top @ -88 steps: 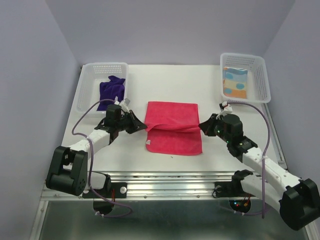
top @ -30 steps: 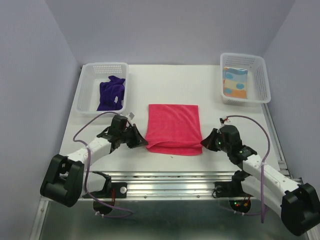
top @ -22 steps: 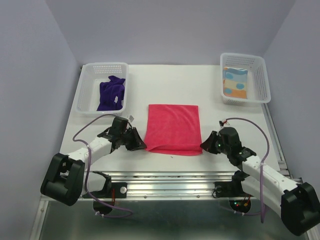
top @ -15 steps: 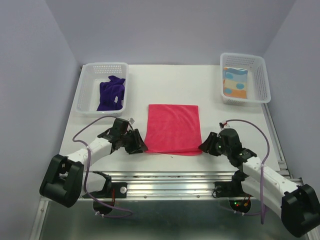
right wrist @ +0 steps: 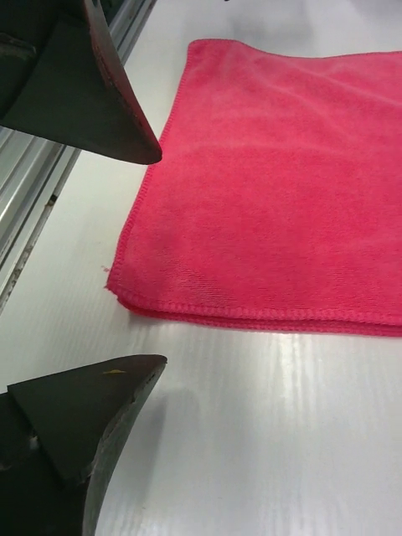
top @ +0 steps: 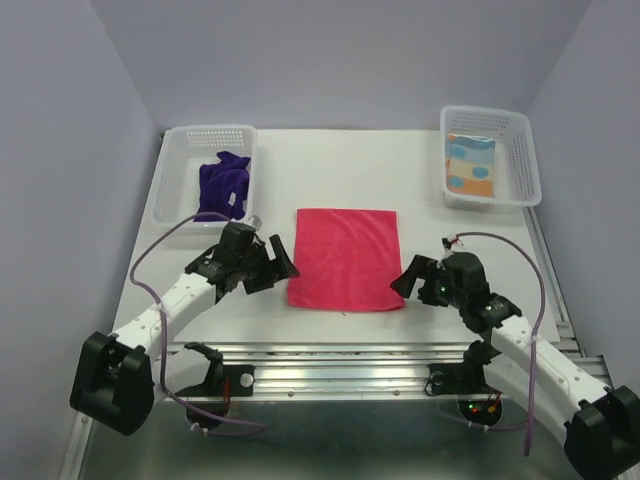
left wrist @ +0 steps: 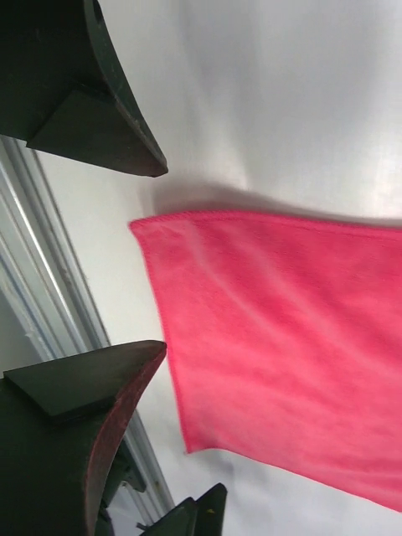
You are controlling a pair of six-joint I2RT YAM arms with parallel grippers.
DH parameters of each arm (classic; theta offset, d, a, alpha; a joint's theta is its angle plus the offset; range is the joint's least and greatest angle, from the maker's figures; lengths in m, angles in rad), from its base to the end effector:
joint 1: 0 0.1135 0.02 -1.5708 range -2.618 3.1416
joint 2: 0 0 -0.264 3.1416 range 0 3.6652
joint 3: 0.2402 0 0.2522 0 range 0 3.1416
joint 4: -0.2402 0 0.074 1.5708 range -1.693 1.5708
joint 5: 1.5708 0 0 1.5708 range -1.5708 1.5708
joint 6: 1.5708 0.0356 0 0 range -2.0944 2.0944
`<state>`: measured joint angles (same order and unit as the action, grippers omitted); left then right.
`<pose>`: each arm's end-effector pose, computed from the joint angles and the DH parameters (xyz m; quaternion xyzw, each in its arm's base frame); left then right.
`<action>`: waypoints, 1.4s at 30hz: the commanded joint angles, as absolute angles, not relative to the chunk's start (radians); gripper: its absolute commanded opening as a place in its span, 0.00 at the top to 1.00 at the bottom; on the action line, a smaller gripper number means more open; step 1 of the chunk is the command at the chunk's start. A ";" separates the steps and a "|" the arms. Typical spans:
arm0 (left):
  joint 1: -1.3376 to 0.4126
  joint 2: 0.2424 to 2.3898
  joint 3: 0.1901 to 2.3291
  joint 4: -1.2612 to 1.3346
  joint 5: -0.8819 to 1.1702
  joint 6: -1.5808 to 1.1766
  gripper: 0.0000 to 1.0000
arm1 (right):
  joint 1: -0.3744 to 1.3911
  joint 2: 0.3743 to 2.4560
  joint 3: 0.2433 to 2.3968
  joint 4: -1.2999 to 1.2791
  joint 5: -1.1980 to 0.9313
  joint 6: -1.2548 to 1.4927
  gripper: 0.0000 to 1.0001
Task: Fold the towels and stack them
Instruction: Fold the towel
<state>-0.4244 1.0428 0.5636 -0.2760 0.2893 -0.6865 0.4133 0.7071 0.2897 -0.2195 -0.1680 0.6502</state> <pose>0.1879 -0.0960 0.2077 -0.0620 0.9081 -0.3194 0.2637 0.1398 0.0678 0.1757 0.0677 0.8880 0.2920 0.3487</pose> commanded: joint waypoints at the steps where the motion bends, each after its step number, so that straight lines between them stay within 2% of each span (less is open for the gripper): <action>1: -0.426 1.165 0.716 -0.154 0.195 -0.625 0.10 | 0.417 0.829 0.435 -0.060 -0.046 0.603 0.00; 7: -0.422 1.449 0.986 -0.113 0.129 -0.565 0.13 | 0.416 1.096 0.630 -0.023 0.164 0.531 0.12; 8: -0.417 1.527 1.026 -0.127 0.100 -0.543 0.16 | 0.413 1.174 0.661 -0.021 0.173 0.503 0.16; 10: -0.417 1.603 1.144 -0.164 0.065 -0.525 0.21 | 0.408 1.242 0.710 -0.014 0.195 0.482 0.17; 15: -0.400 1.807 1.325 -0.215 0.063 -0.482 0.31 | 0.370 1.423 0.840 0.037 0.160 0.440 0.28; 17: -0.396 1.857 1.351 -0.219 0.063 -0.477 0.34 | 0.350 1.474 0.871 0.058 0.127 0.431 0.39; 19: -0.388 1.882 1.379 -0.221 0.071 -0.474 0.37 | 0.339 1.540 0.920 0.061 0.120 0.419 0.44; 28: -0.347 1.974 1.442 -0.218 0.107 -0.459 0.41 | 0.279 1.715 1.035 0.075 0.032 0.400 0.48; 37: -0.347 2.049 1.503 -0.227 0.159 -0.442 0.59 | 0.265 1.809 1.088 0.100 -0.037 0.416 0.49; 42: -0.347 2.057 1.500 -0.221 0.179 -0.449 0.62 | 0.261 1.821 1.095 0.101 -0.038 0.416 0.50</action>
